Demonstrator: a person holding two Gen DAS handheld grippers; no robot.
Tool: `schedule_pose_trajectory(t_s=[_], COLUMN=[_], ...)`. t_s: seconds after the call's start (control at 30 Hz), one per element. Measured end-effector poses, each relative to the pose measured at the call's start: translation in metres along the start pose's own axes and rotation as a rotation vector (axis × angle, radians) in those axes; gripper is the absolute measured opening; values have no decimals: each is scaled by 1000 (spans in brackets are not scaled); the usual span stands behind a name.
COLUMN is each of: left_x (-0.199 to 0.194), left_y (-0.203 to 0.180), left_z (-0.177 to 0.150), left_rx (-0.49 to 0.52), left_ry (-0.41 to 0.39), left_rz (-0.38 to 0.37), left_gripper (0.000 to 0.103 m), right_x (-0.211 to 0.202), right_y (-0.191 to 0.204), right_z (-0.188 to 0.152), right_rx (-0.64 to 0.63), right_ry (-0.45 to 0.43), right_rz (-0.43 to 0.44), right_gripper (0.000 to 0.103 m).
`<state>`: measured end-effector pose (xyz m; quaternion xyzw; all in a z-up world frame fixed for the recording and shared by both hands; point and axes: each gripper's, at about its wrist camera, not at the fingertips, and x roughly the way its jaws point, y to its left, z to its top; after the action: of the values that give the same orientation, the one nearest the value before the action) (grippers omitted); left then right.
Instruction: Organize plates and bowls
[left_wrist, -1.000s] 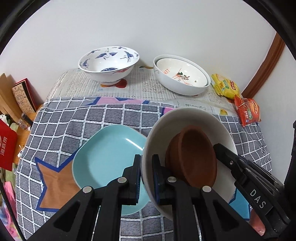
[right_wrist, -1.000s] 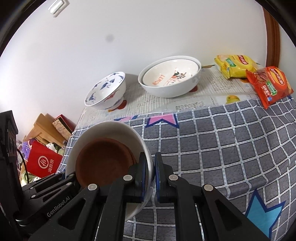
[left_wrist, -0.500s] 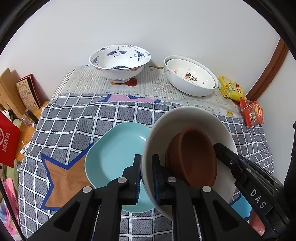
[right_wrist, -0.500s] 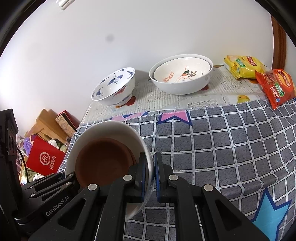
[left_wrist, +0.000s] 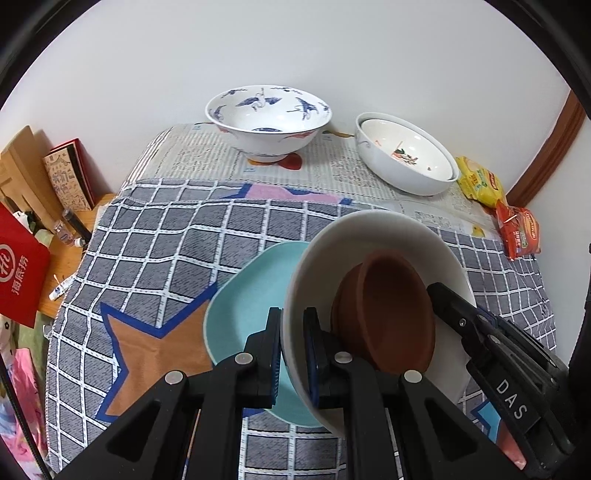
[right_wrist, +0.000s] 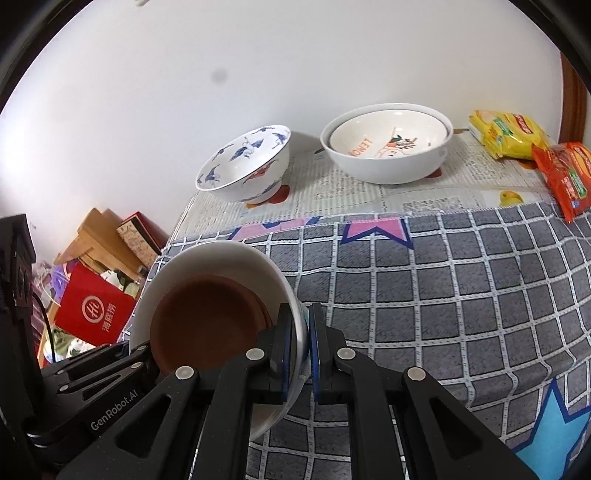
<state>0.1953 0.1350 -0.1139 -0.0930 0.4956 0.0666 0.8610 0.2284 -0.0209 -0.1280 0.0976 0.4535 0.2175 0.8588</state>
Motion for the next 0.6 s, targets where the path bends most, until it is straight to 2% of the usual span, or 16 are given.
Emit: schedule_pose_trajectory(t_s=[0.27,0.6], left_x=[17,42], left_y=[20,32], left_z=[-4,-5], left_rx=[-25,-48], left_ry=[30,55], left_rz=[7,2], left_gripper=[11,12], right_x=[21,54], right_y=[13,10], right_z=[-6,-17], right_rx=[-27,-21], right_ry=[27,52], right_rz=[1,9], right_gripper=[9,9])
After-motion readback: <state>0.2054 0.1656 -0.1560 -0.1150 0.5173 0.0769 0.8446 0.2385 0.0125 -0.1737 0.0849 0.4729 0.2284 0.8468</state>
